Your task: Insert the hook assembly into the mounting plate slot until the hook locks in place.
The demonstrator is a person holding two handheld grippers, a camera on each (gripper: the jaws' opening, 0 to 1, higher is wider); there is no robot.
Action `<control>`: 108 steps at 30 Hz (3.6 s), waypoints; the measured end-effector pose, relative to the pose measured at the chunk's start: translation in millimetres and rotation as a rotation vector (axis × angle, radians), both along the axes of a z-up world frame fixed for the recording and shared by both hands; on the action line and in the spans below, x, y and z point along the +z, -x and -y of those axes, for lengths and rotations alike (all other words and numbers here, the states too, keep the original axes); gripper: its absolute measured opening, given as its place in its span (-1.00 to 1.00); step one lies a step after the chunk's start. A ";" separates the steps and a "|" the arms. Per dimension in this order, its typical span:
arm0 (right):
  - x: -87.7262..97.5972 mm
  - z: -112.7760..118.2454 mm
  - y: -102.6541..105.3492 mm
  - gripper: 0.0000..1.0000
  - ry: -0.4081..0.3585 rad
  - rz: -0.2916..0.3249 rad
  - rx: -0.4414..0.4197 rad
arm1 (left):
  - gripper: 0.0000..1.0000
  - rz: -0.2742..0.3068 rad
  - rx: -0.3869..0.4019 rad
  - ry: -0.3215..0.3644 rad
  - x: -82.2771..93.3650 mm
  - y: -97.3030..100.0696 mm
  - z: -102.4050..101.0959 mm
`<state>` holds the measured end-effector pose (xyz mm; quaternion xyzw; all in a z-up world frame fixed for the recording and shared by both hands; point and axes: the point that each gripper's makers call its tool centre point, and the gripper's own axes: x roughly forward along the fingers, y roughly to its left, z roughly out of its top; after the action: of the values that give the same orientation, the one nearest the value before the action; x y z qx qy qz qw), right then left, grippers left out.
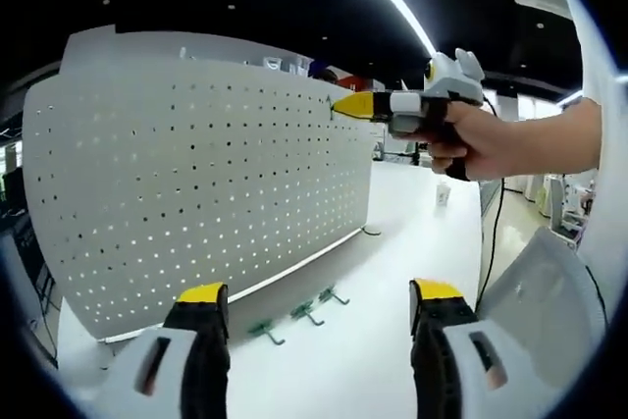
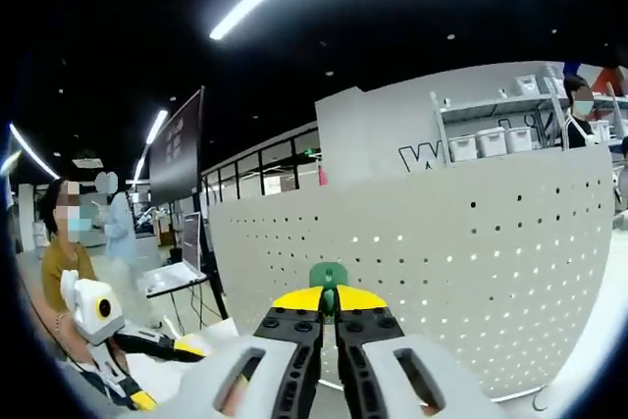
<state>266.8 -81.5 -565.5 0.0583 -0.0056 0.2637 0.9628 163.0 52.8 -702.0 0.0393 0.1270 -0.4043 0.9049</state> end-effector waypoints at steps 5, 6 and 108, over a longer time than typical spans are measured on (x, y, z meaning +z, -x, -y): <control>14.0 5.8 -16.3 -0.99 0.029 0.015 -0.039 | 0.52 -0.007 0.002 -0.001 -1.8 2.2 -4.6; 18.1 6.6 -20.0 -0.99 0.032 0.019 -0.044 | 0.52 -0.010 0.002 -0.001 -2.0 2.6 -5.2; 12.1 -35.9 -97.8 -0.94 -0.008 0.116 -0.419 | 0.40 -0.077 0.018 -0.103 -26.6 26.4 -42.5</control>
<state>364.7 -45.5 -553.4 0.0446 -0.0738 0.0608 0.9944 136.6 95.3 -728.6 0.0693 0.1825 -0.3905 0.8997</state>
